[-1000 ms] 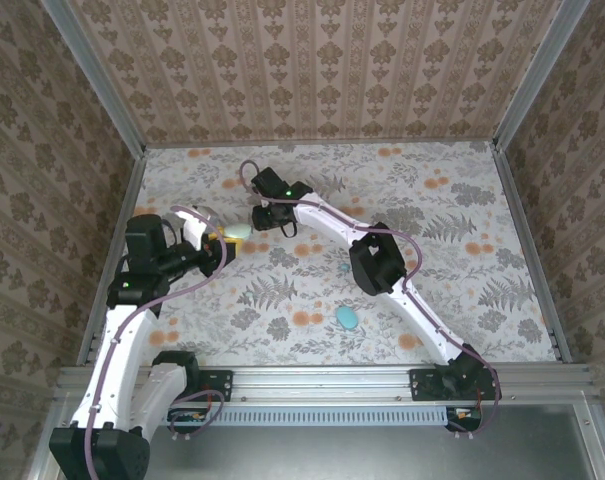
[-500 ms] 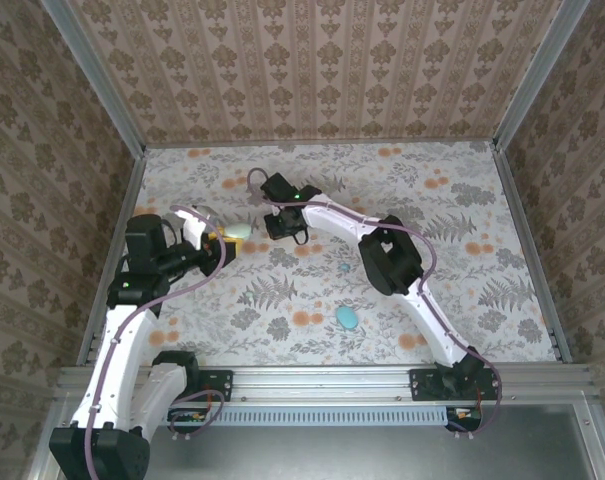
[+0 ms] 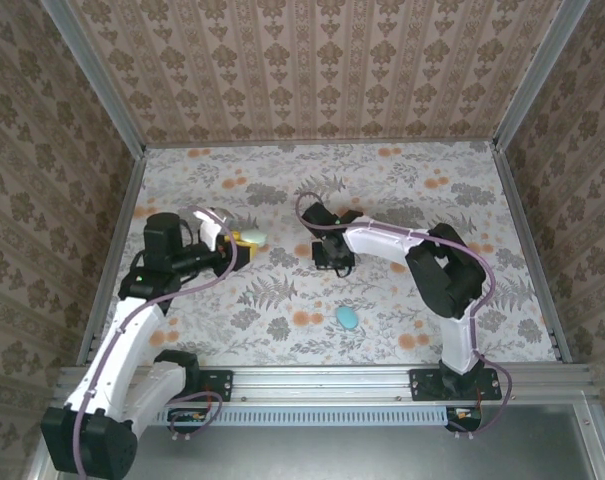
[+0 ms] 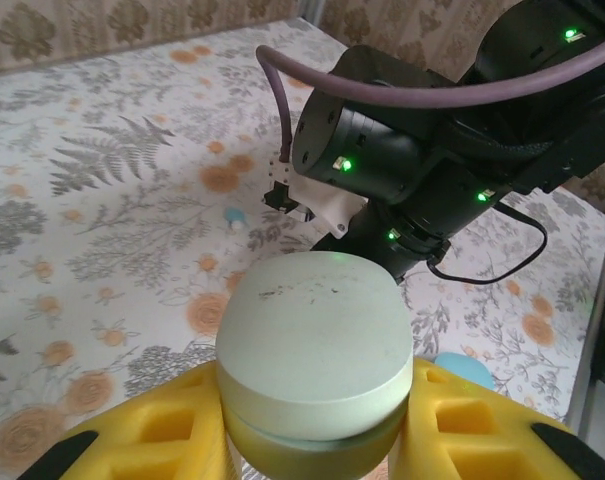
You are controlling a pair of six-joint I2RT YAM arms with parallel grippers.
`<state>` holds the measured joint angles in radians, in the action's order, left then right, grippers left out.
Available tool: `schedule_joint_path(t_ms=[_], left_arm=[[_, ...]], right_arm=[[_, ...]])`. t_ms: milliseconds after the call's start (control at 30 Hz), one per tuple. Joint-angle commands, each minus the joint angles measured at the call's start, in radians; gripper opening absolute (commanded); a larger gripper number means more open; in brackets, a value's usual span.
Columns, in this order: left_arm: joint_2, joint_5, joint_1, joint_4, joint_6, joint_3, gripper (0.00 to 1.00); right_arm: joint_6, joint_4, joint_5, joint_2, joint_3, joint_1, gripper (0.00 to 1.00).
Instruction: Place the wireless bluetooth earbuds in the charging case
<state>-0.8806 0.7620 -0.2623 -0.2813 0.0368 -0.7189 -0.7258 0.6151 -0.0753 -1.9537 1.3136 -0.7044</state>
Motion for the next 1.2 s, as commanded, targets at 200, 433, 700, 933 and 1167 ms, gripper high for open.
schedule_joint_path(t_ms=[200,433,700,933,1167], left_arm=[[-0.081,-0.072,-0.090,0.057,-0.009,-0.043,0.00],[-0.064,-0.099,-0.091,0.055,0.001,-0.036,0.00],[-0.058,-0.105,-0.092,0.048,0.005,-0.036,0.00],[-0.051,-0.102,-0.095,0.041,-0.003,-0.042,0.00],[-0.024,-0.113,-0.099,0.019,-0.003,-0.041,0.00]], right_arm=[[-0.107,-0.028,0.059,0.036,-0.024,-0.007,0.38],[-0.086,-0.007,0.169,0.126,-0.050,-0.003,0.47],[0.115,0.034,0.230,0.234,-0.044,0.050,0.43],[0.440,0.066,0.196,0.148,0.032,0.062,0.35],[0.540,0.067,0.170,0.049,0.072,0.075,0.35]])
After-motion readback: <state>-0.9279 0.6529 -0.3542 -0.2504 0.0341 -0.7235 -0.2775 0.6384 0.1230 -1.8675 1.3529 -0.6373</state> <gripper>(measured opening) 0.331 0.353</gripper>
